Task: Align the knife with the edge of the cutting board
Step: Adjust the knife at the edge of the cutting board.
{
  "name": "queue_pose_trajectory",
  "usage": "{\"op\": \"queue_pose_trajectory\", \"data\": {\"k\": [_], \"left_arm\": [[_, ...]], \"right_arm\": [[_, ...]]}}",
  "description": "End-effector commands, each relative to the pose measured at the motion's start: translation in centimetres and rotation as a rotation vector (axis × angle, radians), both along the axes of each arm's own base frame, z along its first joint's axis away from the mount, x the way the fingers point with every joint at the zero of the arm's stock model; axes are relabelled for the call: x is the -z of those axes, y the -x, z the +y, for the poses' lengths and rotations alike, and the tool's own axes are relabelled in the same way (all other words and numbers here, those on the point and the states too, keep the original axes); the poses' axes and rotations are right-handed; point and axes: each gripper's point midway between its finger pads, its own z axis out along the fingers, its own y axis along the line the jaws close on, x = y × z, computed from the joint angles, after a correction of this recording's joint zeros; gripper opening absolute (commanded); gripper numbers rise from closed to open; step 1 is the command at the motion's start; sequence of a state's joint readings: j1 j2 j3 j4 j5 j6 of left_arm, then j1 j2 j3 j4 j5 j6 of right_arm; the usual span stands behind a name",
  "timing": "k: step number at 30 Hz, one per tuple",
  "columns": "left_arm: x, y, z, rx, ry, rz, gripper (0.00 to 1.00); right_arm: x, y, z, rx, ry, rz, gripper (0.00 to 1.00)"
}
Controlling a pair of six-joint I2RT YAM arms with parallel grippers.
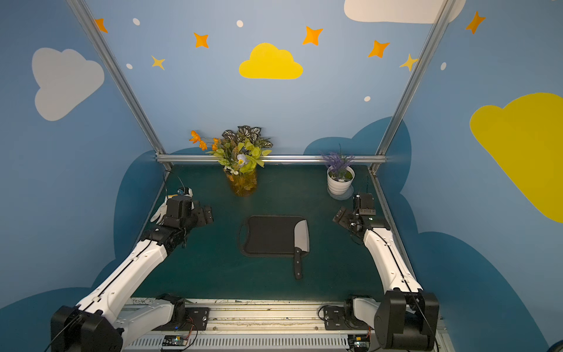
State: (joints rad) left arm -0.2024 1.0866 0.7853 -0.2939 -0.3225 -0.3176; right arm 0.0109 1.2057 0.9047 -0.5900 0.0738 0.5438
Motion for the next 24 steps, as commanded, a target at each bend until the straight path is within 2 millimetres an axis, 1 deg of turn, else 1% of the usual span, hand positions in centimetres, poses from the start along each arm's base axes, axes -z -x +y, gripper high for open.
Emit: {"op": "queue_pose_trajectory", "data": {"k": [1, 3, 6, 11, 17, 19, 21, 24], "left_arm": [[-0.7, -1.2, 0.7, -0.011, -0.047, -0.084, 1.0], [-0.5, -1.6, 0.8, -0.006, -0.065, -0.102, 1.0], [-0.1, -2.0, 1.2, -0.025, -0.086, -0.095, 1.0], [-0.1, -3.1, 1.0, -0.025, -0.081, -0.112, 1.0], [-0.4, -4.6, 0.0, -0.012, -0.026, -0.106, 1.0], [-0.3, -4.9, -0.3, -0.013, 0.002, -0.088, 1.0], [-0.2, -5.0, -0.7, -0.019, 0.04, -0.048, 1.0], [-0.1, -4.9, -1.7, 0.01, 0.083, -0.007, 1.0]], "right_arm": [[-0.7, -1.0, -1.0, 0.015, 0.012, -0.045, 0.98], [-0.6, -1.0, -0.5, -0.023, -0.006, -0.039, 0.98], [-0.3, -0.7, 1.1, -0.09, -0.069, -0.019, 0.98], [0.7, 1.0, 3.2, -0.147, -0.083, 0.033, 0.98], [1.8, 3.8, 6.9, -0.243, -0.086, 0.064, 0.98], [2.5, 4.8, 8.4, -0.273, -0.105, 0.087, 0.98], [3.0, 5.9, 10.0, -0.311, -0.119, 0.106, 0.98], [3.8, 7.5, 11.2, -0.33, -0.117, 0.132, 0.98]]}}
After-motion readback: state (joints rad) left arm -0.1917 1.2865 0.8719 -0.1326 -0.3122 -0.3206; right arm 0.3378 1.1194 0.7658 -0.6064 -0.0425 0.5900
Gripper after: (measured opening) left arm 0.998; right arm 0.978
